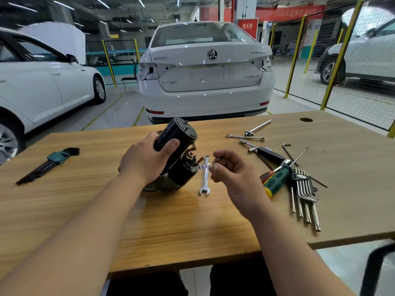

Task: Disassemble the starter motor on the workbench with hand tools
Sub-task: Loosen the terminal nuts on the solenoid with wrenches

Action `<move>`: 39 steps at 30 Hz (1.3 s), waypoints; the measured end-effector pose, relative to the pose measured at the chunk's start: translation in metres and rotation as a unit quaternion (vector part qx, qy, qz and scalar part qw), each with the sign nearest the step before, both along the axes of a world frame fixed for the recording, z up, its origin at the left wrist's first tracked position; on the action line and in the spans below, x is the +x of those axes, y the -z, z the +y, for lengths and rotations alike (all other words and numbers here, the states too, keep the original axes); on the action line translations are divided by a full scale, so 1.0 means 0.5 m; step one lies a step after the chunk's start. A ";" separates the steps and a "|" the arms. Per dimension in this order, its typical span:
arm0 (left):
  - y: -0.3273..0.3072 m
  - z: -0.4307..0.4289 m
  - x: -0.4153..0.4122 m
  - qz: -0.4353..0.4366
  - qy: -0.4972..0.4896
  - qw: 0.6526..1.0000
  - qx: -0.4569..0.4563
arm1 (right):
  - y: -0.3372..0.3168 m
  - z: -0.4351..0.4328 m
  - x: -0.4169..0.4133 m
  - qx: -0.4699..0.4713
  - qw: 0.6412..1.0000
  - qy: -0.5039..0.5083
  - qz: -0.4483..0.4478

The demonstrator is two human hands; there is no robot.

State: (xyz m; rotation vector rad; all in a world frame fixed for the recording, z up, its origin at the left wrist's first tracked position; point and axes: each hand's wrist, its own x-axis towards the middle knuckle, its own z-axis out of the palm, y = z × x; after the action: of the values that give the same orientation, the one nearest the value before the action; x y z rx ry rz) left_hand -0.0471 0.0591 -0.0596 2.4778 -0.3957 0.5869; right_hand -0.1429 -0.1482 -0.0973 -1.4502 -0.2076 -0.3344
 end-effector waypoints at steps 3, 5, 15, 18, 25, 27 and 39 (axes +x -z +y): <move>-0.003 -0.006 0.010 0.012 -0.022 1.000 0.007 | -0.003 -0.003 0.012 -0.140 0.988 0.067 -0.009; -0.003 -0.006 0.013 0.010 -0.030 0.999 0.008 | -0.005 -0.003 0.024 -0.221 0.971 0.094 0.003; 0.004 0.003 0.029 -0.036 0.064 0.996 -0.051 | -0.062 -0.012 0.054 -0.017 0.997 0.080 0.012; 0.008 0.004 0.032 -0.036 0.071 0.995 -0.059 | -0.061 -0.014 0.033 0.009 0.999 0.049 0.015; 0.005 -0.007 0.017 -0.011 0.013 1.000 -0.023 | -0.032 0.012 -0.014 -0.035 0.998 0.054 -0.008; 0.007 -0.011 0.006 -0.008 -0.025 1.000 -0.007 | -0.049 0.010 -0.010 -0.065 0.995 0.072 -0.011; 0.014 -0.021 -0.012 -0.031 -0.088 0.995 0.015 | -0.033 0.046 -0.049 -0.279 0.951 0.124 -0.048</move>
State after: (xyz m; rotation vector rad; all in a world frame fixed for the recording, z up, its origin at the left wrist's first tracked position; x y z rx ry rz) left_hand -0.0532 0.0488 -0.0668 2.5453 -0.2115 0.7362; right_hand -0.1675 -0.1251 -0.0811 -2.0287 -0.2070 -0.5855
